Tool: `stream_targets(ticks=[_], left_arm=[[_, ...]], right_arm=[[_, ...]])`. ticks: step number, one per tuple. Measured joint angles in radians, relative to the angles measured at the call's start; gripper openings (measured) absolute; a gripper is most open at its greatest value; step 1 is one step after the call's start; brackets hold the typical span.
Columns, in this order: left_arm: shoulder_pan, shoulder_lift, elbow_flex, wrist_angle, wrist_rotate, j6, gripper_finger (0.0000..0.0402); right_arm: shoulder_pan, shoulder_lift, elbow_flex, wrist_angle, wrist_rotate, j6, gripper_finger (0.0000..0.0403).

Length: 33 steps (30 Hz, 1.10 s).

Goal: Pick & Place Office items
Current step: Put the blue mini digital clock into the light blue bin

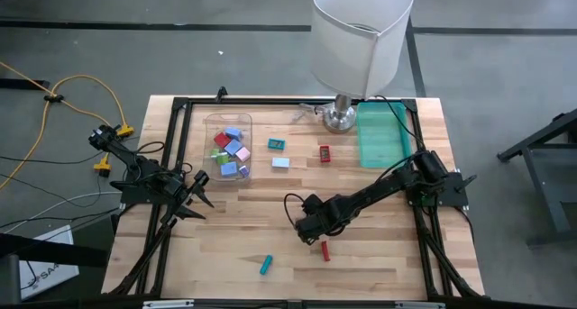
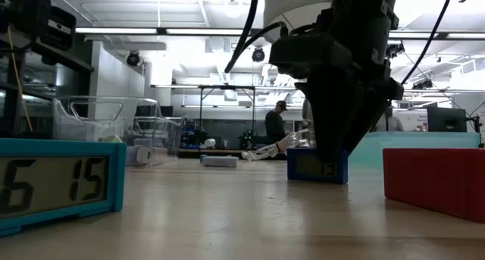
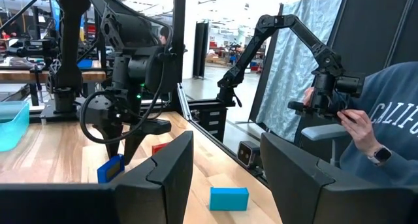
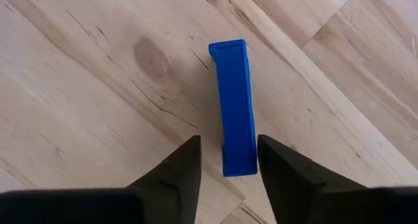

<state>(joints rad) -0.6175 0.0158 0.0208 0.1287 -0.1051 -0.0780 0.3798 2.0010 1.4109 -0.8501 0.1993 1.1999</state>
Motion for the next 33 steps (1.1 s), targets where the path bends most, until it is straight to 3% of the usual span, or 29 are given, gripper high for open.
stream_targets(ticks=[18, 33], left_arm=[[0.000, 0.000, 0.000, 0.000, 0.000, 0.000, 0.0173], [0.000, 0.000, 0.000, 0.000, 0.000, 0.000, 0.0173]], right_arm=[[0.000, 0.000, 0.000, -0.012, -0.020, 0.000, 0.0066], [0.000, -0.007, 0.001, -0.010, 0.019, -0.005, 0.0063]])
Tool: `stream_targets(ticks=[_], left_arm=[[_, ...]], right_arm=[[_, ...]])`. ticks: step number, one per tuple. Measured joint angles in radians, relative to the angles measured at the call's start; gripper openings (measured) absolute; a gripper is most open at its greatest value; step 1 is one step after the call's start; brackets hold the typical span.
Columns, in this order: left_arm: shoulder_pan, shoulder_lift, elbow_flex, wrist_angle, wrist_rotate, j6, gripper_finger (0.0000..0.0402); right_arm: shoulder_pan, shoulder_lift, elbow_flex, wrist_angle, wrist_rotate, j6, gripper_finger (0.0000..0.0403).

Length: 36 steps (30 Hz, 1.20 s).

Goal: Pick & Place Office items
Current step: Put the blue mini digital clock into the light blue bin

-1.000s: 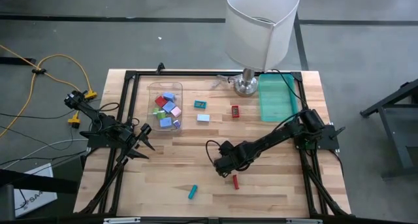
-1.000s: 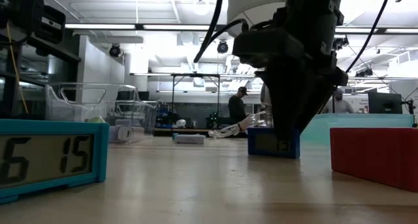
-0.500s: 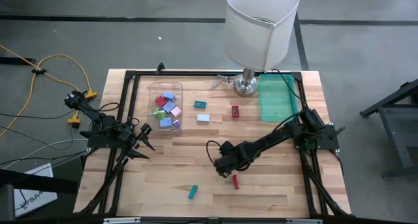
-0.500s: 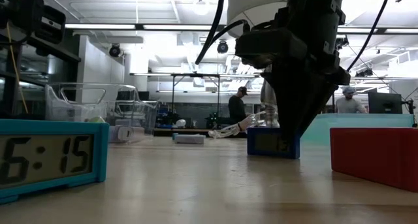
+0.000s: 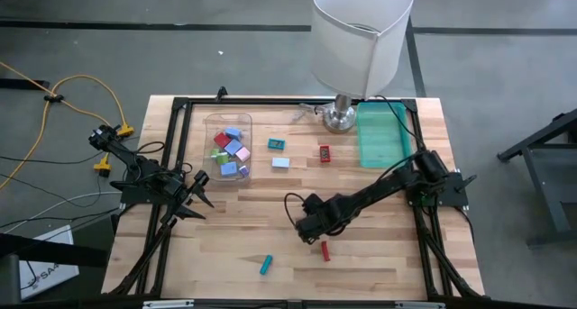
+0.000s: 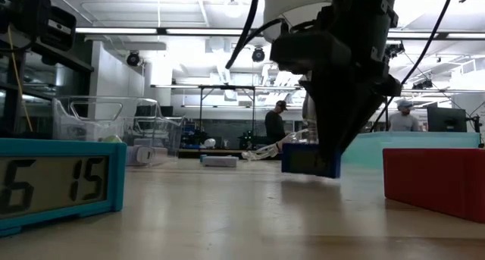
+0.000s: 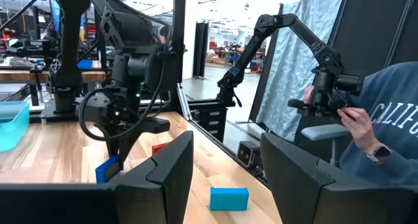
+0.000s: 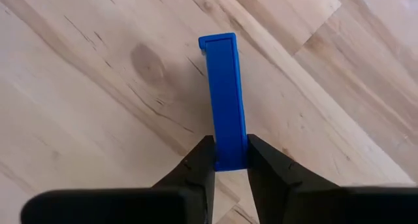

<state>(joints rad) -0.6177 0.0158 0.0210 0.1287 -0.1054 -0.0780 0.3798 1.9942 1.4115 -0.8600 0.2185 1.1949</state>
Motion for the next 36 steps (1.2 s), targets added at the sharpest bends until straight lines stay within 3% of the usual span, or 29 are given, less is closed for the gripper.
stream_targets(ticks=[11, 20, 29, 36], left_arm=[[0.000, 0.000, 0.000, 0.000, 0.000, 0.000, 0.0173], [0.000, 0.000, 0.000, 0.000, 0.000, 0.000, 0.0173], [0.000, 0.000, 0.000, 0.000, 0.000, 0.000, 0.0173], [0.000, 0.000, 0.000, 0.001, 0.000, 0.000, 0.0173]], right_arm=[[-0.002, -0.126, 0.002, -0.061, 0.068, -0.011, 0.0059], [-0.030, -0.207, 0.001, -0.285, 0.123, 0.073, 0.0059], [-0.157, -0.284, -0.001, -0.438, 0.162, 0.027, 0.0060], [-0.330, -0.356, -0.046, -0.421, 0.183, -0.116, 0.0060]])
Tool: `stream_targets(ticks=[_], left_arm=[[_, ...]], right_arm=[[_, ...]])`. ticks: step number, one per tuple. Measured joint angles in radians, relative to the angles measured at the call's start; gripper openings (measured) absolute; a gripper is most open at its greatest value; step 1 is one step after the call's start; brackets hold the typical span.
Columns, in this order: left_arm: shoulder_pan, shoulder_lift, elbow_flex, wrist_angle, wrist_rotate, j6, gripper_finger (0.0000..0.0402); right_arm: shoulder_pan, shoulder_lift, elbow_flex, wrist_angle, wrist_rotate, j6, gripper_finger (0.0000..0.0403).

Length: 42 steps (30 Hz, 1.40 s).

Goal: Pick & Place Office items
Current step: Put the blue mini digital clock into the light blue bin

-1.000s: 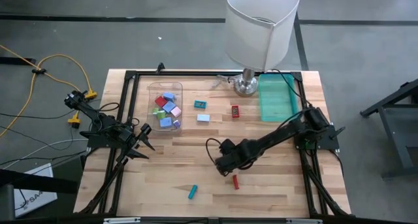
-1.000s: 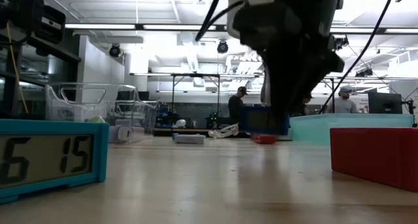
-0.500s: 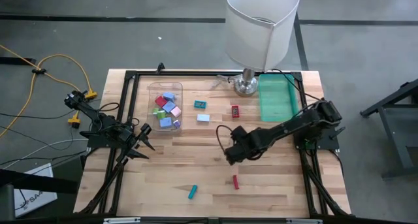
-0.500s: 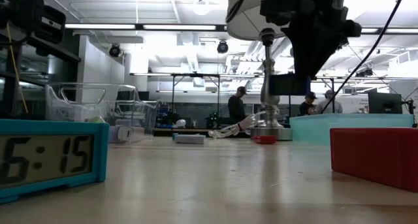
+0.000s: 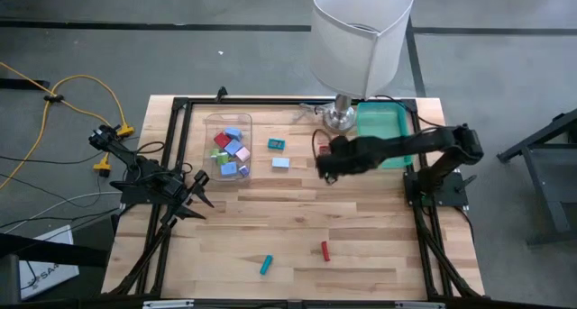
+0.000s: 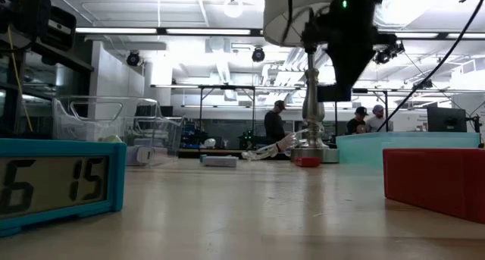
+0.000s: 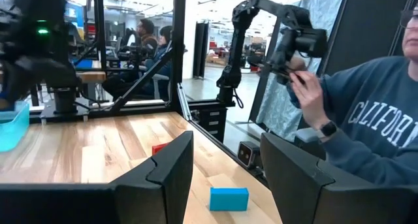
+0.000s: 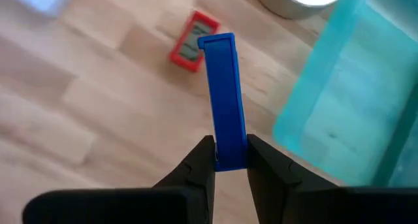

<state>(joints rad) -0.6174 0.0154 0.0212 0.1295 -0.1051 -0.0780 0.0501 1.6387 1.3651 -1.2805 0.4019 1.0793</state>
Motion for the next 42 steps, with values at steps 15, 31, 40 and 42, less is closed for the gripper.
stream_targets(ticks=[15, 31, 40, 42], left_arm=[[0.000, 0.000, 0.000, 0.008, 0.000, 0.000, 0.0173], [0.000, 0.000, 0.000, 0.007, 0.000, 0.000, 0.0173], [0.000, 0.000, 0.000, 0.007, 0.000, 0.000, 0.0173], [0.000, 0.000, 0.000, 0.007, 0.000, 0.000, 0.0173]], right_arm=[[-0.154, -0.333, -0.364, 0.136, -0.021, 0.056, 0.0060], [-0.396, -0.482, -0.579, 0.166, -0.013, 0.123, 0.0060], [-0.516, -0.481, -0.688, 0.312, -0.070, 0.100, 0.0060], [-0.533, -0.481, -0.712, 0.337, -0.085, 0.093, 0.0060]])
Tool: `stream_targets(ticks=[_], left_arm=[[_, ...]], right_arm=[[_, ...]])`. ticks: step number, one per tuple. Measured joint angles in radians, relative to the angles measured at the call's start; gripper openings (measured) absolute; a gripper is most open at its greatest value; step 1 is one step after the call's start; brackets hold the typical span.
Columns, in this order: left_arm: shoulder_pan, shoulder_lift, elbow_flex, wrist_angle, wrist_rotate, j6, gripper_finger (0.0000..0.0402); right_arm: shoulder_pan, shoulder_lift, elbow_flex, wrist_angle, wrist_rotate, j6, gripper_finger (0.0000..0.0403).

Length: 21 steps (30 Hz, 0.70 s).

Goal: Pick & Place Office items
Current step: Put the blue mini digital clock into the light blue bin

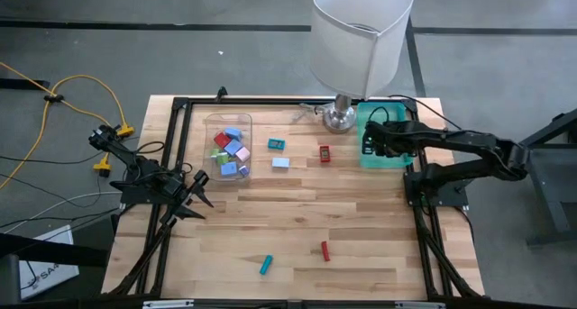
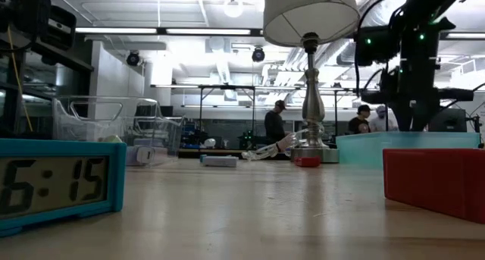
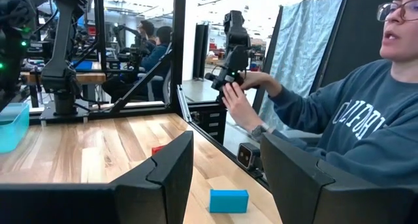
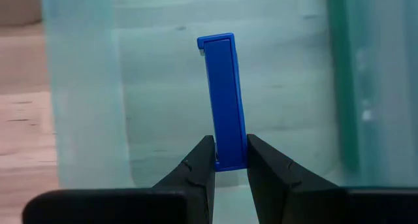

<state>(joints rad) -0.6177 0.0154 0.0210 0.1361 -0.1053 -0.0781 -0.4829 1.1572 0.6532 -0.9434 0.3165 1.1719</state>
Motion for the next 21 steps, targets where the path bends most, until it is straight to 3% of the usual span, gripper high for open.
stream_targets(ticks=[9, 21], left_arm=[[0.000, 0.000, 0.000, 0.000, 0.000, 0.000, 0.0173], [0.000, 0.000, 0.000, 0.000, 0.000, 0.000, 0.0173]], right_arm=[[-0.046, 0.000, -0.077, 0.094, -0.051, -0.035, 0.0062], [-0.050, 0.000, -0.083, 0.119, -0.054, -0.051, 0.0095]])
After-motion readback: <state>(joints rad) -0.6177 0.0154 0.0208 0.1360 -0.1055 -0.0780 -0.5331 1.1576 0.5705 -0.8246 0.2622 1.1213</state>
